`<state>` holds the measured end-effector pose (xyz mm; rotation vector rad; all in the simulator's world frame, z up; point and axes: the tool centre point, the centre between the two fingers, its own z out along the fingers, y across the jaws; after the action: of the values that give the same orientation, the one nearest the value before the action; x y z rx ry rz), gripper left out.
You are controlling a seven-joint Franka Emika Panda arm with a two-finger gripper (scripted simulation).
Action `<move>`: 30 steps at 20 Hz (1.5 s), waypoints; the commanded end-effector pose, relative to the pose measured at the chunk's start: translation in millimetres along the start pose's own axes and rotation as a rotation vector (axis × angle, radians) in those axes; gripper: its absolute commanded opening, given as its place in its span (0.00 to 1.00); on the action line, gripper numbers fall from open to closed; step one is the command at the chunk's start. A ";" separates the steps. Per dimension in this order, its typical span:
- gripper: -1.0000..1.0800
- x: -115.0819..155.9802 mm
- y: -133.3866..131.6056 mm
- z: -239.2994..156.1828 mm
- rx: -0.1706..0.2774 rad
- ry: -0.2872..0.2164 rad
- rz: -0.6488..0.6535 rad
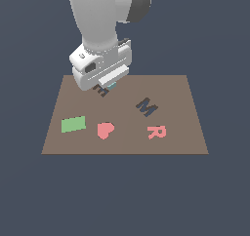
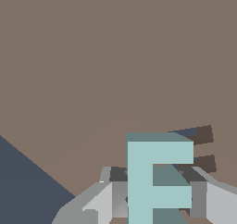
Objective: Insert a designated object into the corresponding slot on a board.
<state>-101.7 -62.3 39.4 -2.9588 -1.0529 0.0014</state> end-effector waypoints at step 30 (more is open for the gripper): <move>0.96 0.0 35.1 9.3 -0.001 0.000 -0.158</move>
<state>-79.6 -89.5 30.1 -2.8675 -1.2829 0.0018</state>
